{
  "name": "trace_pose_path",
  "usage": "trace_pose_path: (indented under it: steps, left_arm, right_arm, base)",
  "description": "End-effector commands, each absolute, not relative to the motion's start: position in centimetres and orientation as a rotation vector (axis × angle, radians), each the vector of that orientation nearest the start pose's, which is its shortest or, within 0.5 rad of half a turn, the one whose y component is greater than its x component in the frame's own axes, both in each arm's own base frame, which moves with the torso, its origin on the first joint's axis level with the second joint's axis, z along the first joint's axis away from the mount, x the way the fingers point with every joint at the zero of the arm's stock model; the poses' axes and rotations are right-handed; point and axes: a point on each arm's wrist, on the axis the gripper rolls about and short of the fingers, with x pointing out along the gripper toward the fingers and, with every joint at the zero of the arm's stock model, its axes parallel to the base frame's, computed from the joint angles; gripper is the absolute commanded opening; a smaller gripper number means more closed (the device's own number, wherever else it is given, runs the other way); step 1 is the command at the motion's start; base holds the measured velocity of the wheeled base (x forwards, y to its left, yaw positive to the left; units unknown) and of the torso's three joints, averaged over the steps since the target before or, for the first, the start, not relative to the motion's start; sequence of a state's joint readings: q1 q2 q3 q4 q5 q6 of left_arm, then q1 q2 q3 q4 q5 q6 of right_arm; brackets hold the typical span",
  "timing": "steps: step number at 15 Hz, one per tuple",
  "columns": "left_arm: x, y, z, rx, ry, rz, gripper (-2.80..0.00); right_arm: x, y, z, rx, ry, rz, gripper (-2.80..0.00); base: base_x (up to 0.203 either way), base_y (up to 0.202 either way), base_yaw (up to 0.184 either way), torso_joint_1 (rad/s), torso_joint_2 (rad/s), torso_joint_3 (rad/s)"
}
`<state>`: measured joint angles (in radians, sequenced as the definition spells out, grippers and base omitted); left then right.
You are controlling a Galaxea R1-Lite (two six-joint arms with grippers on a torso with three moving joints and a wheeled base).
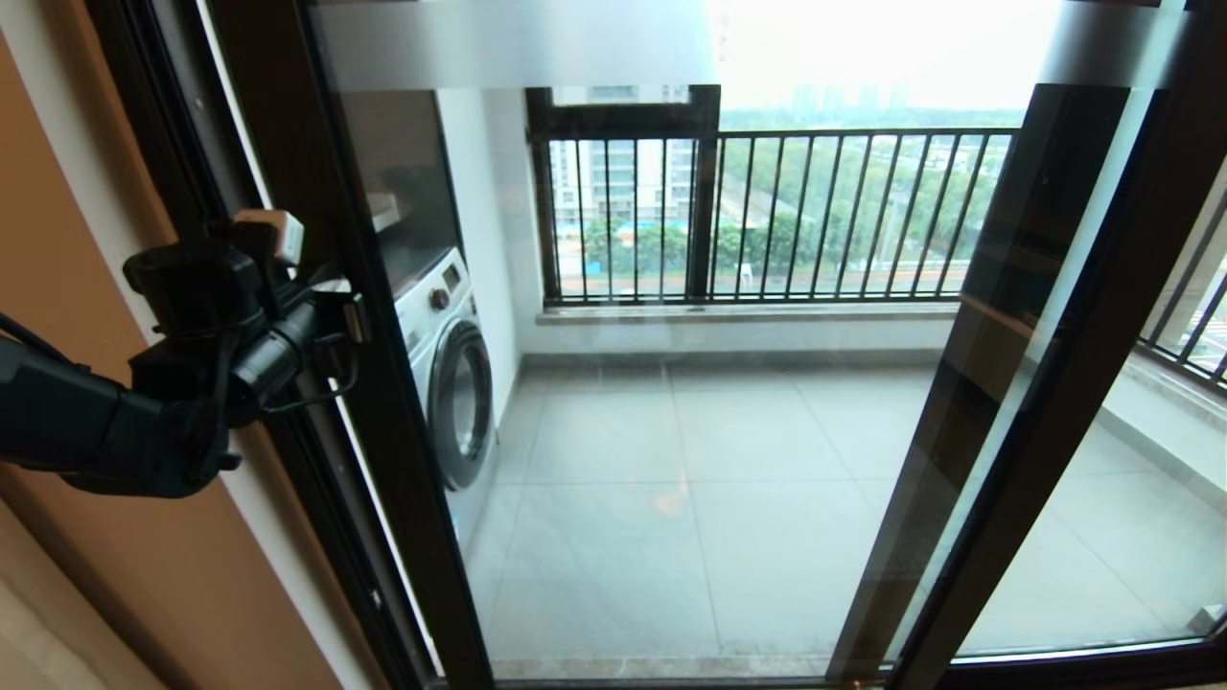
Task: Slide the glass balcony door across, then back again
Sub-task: Close the slid door
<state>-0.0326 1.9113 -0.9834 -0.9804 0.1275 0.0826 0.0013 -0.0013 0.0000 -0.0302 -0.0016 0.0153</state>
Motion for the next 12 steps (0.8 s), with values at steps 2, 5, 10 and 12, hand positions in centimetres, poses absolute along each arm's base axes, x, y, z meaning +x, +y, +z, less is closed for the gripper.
trace_pose_path:
  steps: [2,5,10,12]
  left_arm:
    - [37.1,0.4,18.7,0.081,-0.032,0.128,-2.80]
    - [37.1,1.6,18.6,0.082,-0.030,0.136,-2.80]
    - [37.1,2.3,18.5,0.085,-0.029,0.144,-2.80]
    - [37.1,2.5,18.6,0.087,-0.029,0.149,-2.80]
  right_arm:
    - [-2.2,0.0,7.5,0.015,-0.018,0.000,-2.80]
    - [-2.2,0.0,7.5,0.015,-0.018,0.000,-2.80]
    - [-2.2,0.0,7.5,0.015,-0.018,0.000,-2.80]
    - [-2.2,0.0,7.5,0.015,-0.019,0.000,-2.80]
  base:
    - [0.000,0.000,0.000,0.000,0.00,0.000]
    - [0.000,0.000,0.000,0.000,0.00,0.000]
    - [0.000,0.000,0.000,0.000,0.00,0.000]
    - [0.000,0.000,0.000,0.000,0.00,0.000]
